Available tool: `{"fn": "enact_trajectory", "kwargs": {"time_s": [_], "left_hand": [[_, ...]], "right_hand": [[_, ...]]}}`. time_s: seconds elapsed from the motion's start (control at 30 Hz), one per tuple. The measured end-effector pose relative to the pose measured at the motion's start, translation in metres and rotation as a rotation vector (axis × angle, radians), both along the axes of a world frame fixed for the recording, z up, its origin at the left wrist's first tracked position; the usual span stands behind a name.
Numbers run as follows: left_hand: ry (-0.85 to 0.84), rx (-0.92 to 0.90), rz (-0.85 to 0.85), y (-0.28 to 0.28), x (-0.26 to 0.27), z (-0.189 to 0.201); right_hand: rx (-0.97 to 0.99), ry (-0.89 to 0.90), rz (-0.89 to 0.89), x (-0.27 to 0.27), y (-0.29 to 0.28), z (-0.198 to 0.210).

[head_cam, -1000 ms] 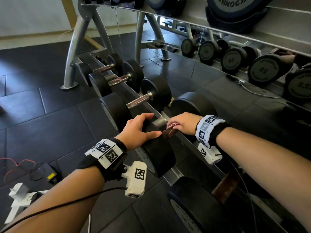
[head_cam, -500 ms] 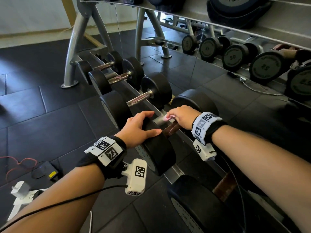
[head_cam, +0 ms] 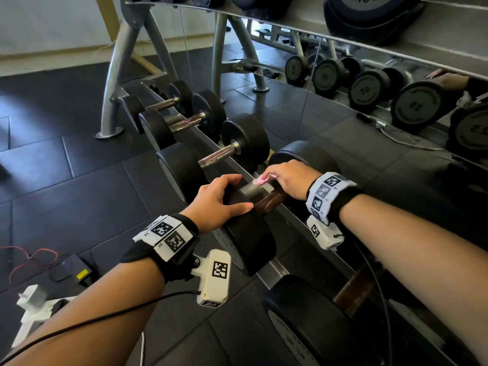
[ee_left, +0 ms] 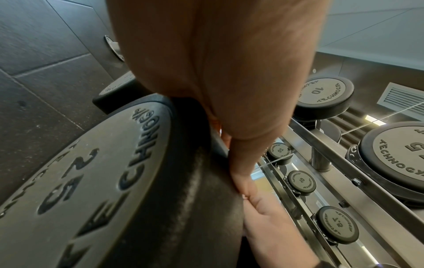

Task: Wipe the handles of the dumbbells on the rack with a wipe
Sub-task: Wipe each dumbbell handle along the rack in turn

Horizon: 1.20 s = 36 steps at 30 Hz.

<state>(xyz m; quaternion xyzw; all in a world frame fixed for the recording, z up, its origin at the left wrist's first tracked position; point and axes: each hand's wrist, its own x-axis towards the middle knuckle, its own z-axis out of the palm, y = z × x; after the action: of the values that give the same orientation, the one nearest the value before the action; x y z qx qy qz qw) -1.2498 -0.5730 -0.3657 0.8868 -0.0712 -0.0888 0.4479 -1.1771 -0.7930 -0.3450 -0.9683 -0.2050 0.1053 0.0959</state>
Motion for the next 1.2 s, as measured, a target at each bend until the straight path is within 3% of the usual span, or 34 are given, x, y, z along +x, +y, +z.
{"fn": "enact_trajectory", "kwargs": {"time_s": [0.17, 0.5, 0.7, 0.9, 1.03, 1.2], "left_hand": [[-0.002, 0.002, -0.005, 0.000, 0.000, 0.001], [-0.007, 0.019, 0.003, -0.001, -0.002, 0.003], [0.004, 0.005, -0.003, -0.001, -0.002, 0.004], [0.004, 0.004, -0.010, -0.001, -0.002, 0.002], [0.000, -0.011, 0.000, -0.001, 0.000, 0.000], [0.003, -0.038, 0.005, 0.000, 0.001, -0.003]], "right_hand": [[-0.110, 0.095, 0.019, -0.007, 0.007, -0.024], [0.160, 0.082, 0.011, -0.004, 0.001, -0.007], [-0.003, 0.124, 0.040, -0.011, 0.013, -0.025], [0.156, 0.204, 0.098, -0.019, 0.006, -0.015], [0.335, 0.146, -0.019, -0.011, 0.010, -0.008], [0.123, 0.129, 0.127, -0.031, 0.018, -0.036]]}}
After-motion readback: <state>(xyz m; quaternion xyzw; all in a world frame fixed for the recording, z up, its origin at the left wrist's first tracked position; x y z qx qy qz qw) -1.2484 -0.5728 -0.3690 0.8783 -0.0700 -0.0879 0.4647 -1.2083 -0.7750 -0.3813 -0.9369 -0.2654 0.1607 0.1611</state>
